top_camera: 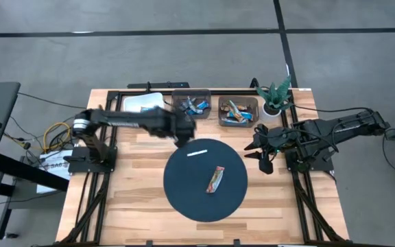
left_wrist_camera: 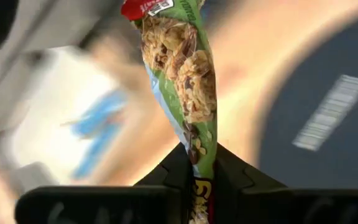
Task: Pick and place Granola Bars by type
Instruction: Put the red granola bar into the white bin
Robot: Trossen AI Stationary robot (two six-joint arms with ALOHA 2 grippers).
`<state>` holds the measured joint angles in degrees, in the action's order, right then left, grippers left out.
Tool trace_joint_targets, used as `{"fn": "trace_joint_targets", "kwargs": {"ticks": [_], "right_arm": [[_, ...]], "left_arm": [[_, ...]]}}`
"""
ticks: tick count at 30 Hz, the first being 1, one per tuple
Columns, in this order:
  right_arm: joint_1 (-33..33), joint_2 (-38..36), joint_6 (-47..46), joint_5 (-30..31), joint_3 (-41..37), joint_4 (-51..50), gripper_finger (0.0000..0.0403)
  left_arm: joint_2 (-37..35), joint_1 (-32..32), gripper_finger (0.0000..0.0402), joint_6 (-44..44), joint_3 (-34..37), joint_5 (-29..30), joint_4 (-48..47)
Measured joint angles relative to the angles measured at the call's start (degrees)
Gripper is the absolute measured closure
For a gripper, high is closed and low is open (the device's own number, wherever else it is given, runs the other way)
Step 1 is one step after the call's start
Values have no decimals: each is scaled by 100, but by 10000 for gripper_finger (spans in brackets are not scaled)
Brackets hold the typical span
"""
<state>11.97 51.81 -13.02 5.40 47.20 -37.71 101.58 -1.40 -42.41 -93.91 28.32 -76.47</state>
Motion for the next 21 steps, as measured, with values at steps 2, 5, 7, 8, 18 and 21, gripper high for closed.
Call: {"fn": "trace_joint_targets", "kwargs": {"ticks": [2,5,7,8,18,21], "right_arm": [[0,0,0,12,0,1,284],[-7,0,0,14,0,0,284],[-11,0,0,14,0,0,284],[-11,1,0,17,0,0,284],[-11,2,4,92,0,-33,284],[-11,2,5,93,0,-42,284]], "left_arm": [[-200,-292,367,-64,0,251,-410],[-395,-758,375,-55,0,409,-890],[-450,-1057,382,32,0,506,-1112],[-483,-1202,384,100,6,514,-1230],[-1432,-2223,381,672,1839,-143,-91],[-2075,-2399,387,679,2730,-420,841]]}}
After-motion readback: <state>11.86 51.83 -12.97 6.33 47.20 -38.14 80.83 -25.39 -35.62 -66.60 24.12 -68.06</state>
